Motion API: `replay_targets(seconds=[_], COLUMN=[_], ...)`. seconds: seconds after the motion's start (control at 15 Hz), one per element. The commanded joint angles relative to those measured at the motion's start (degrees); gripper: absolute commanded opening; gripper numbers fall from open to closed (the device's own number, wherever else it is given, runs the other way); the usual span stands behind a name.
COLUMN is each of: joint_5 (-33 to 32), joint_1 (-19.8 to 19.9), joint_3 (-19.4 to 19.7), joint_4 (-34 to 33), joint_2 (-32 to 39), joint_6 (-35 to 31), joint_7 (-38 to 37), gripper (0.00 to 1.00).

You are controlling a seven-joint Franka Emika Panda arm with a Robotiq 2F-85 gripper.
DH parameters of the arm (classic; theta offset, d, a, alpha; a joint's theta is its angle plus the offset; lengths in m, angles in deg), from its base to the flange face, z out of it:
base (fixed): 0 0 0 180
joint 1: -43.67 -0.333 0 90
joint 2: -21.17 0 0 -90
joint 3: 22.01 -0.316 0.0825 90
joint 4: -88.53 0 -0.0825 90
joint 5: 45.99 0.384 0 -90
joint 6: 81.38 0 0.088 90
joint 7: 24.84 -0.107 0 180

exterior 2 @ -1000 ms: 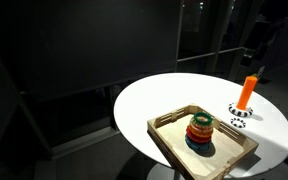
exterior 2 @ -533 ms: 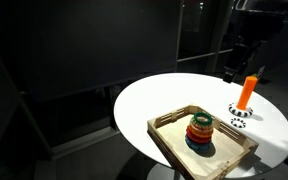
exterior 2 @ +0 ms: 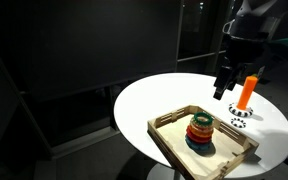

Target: Take the ring off of the stack of rings

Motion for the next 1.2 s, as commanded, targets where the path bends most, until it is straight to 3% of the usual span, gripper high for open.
replay_targets(seconds=[0.0, 1.13], joint_5=[-0.06, -6.84], joint_1=[-0.36, -1.78], joint_3=[0.36, 0.31], joint_4=[-0.11, -4.64], joint_2=[-0.02, 12.83], joint_6=[0.12, -6.03], joint_7=[-0.04, -2.27], gripper=[1.00, 1.00])
